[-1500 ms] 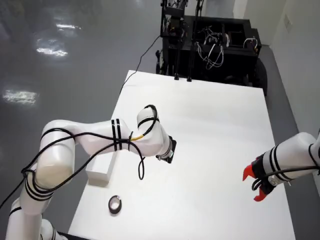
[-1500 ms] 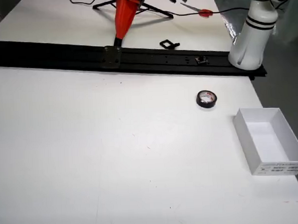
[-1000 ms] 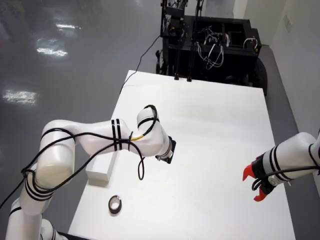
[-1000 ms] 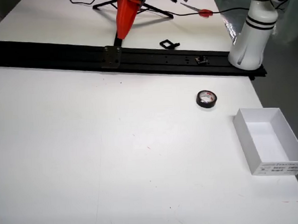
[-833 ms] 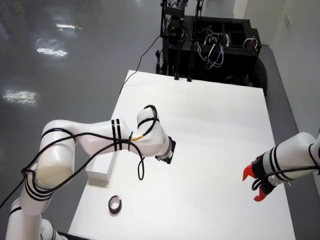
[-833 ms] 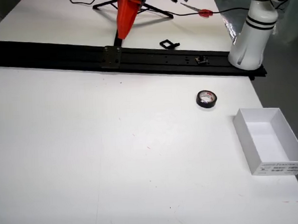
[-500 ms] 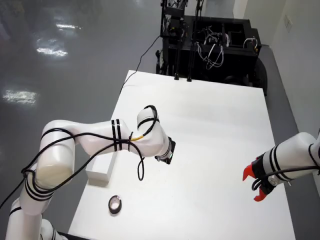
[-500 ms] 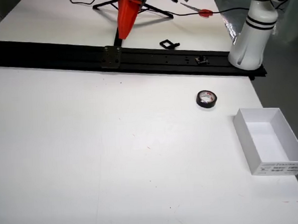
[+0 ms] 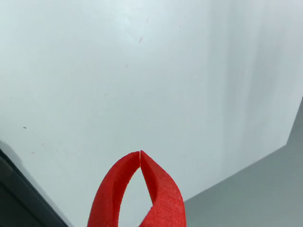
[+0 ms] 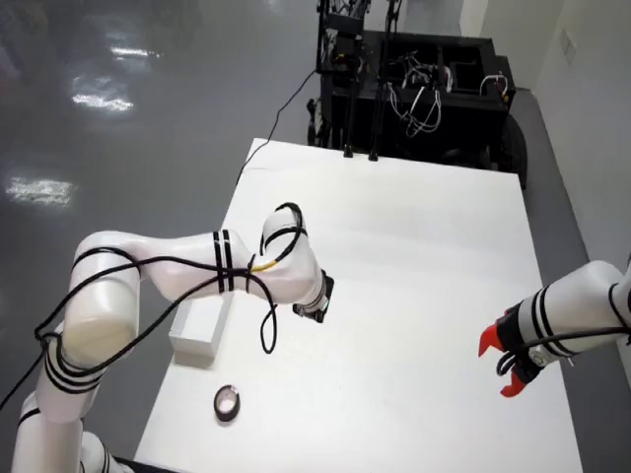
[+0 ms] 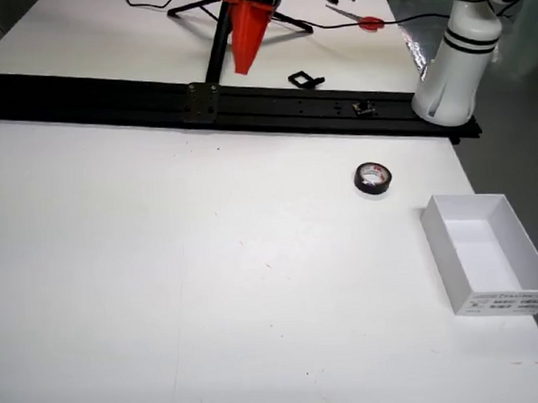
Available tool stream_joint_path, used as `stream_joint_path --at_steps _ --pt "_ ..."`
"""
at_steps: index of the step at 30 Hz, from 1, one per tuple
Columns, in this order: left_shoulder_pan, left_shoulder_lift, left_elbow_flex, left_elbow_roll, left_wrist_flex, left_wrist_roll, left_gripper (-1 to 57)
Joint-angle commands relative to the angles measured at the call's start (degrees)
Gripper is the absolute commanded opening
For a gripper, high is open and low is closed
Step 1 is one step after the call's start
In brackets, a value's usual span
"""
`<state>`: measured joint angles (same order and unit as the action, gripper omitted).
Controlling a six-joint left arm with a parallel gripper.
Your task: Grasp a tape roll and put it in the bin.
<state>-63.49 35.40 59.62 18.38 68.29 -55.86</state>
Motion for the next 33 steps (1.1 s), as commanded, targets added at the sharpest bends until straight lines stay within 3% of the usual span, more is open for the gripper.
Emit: stream_joint_path --at_steps 1,7,16,26,33 --pt "2.93 -9.65 14.04 -0.19 1.85 -3.47 -0.4" --pt "5.04 -18.35 25.81 -0.45 2.81 -8.83 1.7" --pt "6.45 -19.31 27.31 -3.79 5.01 -13.05 12.7" --pt "8.65 -12.19 27.92 -11.18 5.63 -19.81 14.3" --pt "9.08 -7.45 28.10 -11.79 5.63 -21.22 15.3"
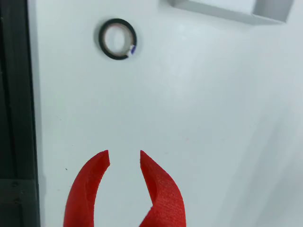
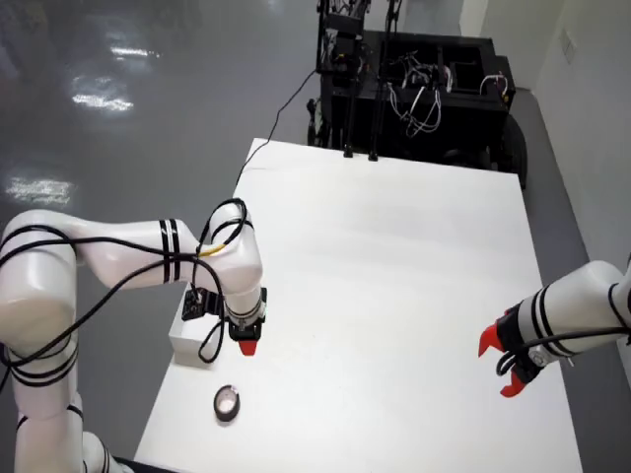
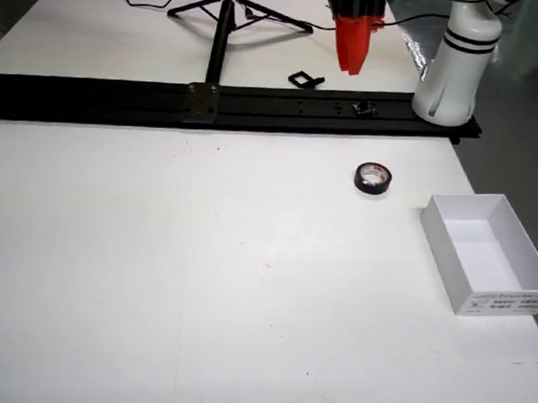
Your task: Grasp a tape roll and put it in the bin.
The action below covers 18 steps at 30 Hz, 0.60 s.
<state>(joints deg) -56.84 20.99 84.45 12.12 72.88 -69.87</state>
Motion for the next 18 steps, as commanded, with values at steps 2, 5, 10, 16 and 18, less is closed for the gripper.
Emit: stream_joint_path --at_steps 2,5,10,16,18 --pt "2.88 8.36 3.35 -5.53 1.04 -7.91 15.9" --pt "3.49 10.65 3.35 -6.41 1.04 -8.70 16.4" --pt "4.46 13.99 3.70 -8.87 1.04 -11.07 16.1" --pt "5.07 16.80 3.96 -11.07 1.04 -13.97 17.8" --pt "5.16 18.30 3.96 -11.59 0.95 -14.50 18.9"
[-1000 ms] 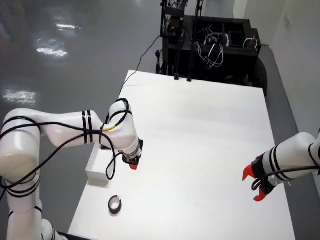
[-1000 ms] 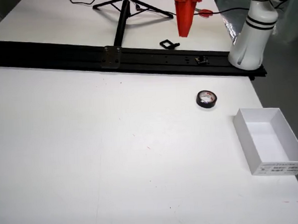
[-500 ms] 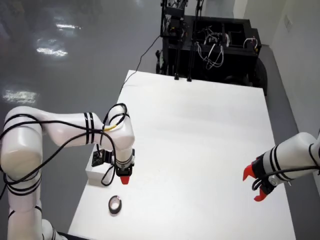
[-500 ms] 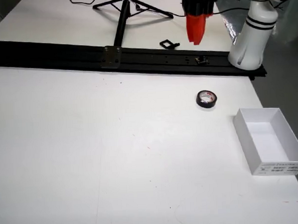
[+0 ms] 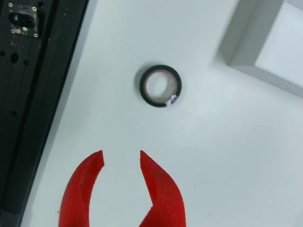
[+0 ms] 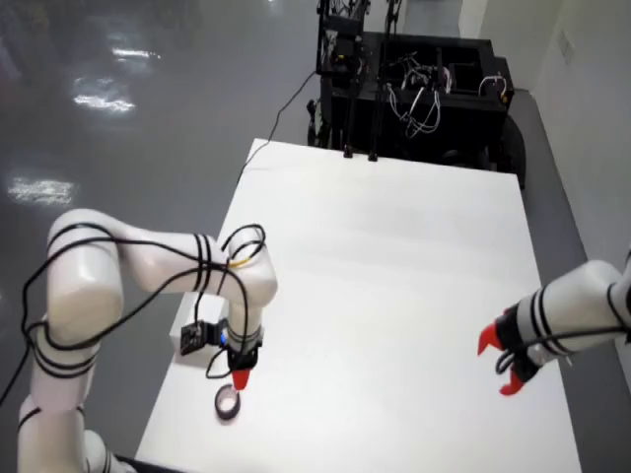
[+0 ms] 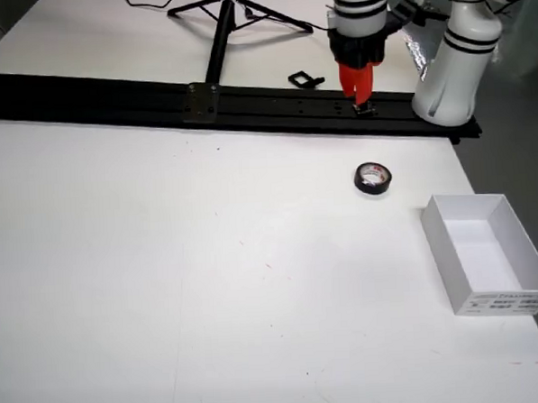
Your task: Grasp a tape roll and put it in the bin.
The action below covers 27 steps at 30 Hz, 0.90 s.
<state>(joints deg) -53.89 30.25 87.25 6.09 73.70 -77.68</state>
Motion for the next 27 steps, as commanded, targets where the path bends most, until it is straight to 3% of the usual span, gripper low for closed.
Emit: stream_joint_path --at_steps 1,6,15,19,27 --pt "2.21 9.82 1.17 -5.74 0.03 -6.87 19.2" --pt "3.09 13.43 1.26 -5.74 -0.14 -7.39 19.6" --pt "6.70 15.01 1.26 -2.49 -0.67 -9.15 19.6" --pt "8.10 16.24 1.26 -0.64 -2.60 -9.41 19.6" --pt "8.37 20.54 1.26 0.32 -7.70 -9.68 19.6"
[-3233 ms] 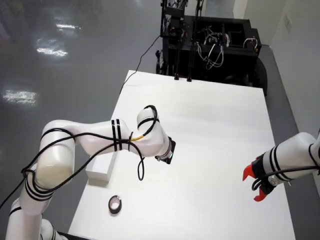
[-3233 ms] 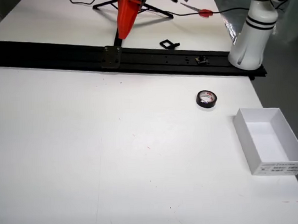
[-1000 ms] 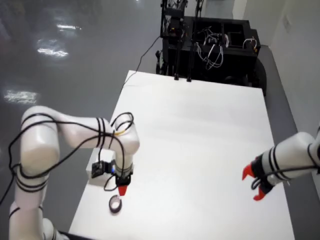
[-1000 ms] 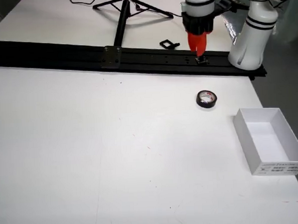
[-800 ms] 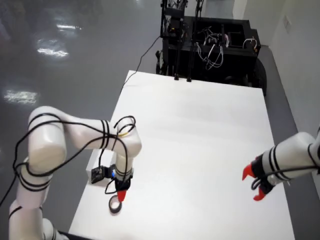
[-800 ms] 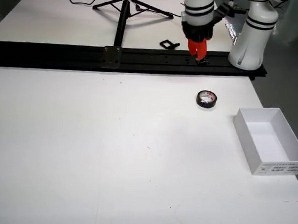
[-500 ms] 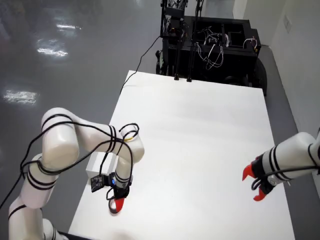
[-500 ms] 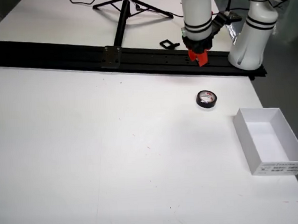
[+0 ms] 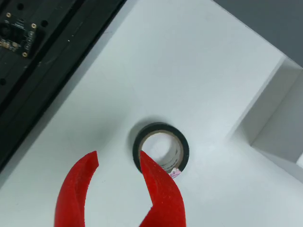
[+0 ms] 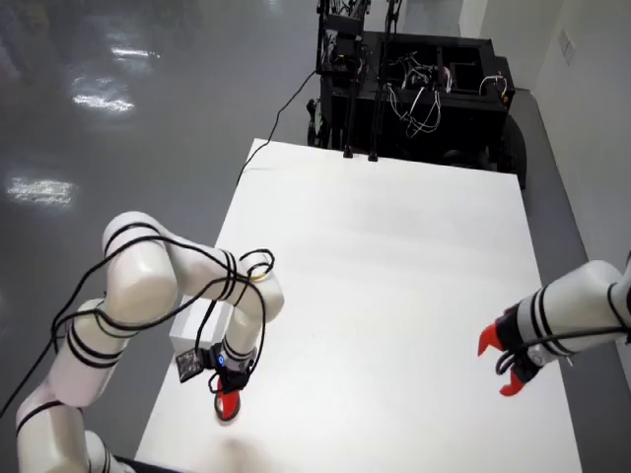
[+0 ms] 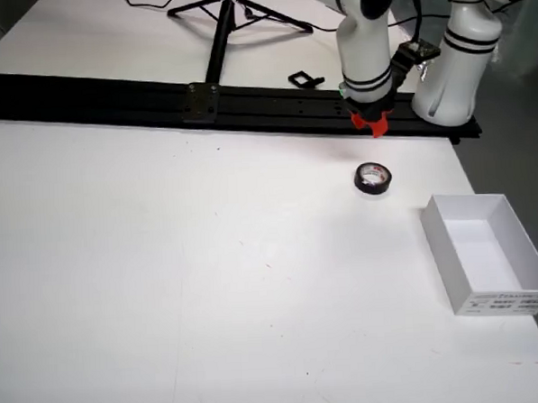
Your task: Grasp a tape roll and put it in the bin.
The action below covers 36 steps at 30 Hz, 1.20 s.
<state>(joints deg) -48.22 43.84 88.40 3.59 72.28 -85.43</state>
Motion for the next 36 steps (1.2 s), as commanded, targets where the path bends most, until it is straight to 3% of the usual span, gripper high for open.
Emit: stream_joint_path --at_steps 1,10,36 --pt "2.69 6.96 0.11 3.09 -6.54 -2.11 19.6" --pt "2.34 7.75 0.11 5.02 -9.62 -3.34 19.7" --pt "-1.00 8.98 0.11 4.14 -10.85 -4.04 19.4"
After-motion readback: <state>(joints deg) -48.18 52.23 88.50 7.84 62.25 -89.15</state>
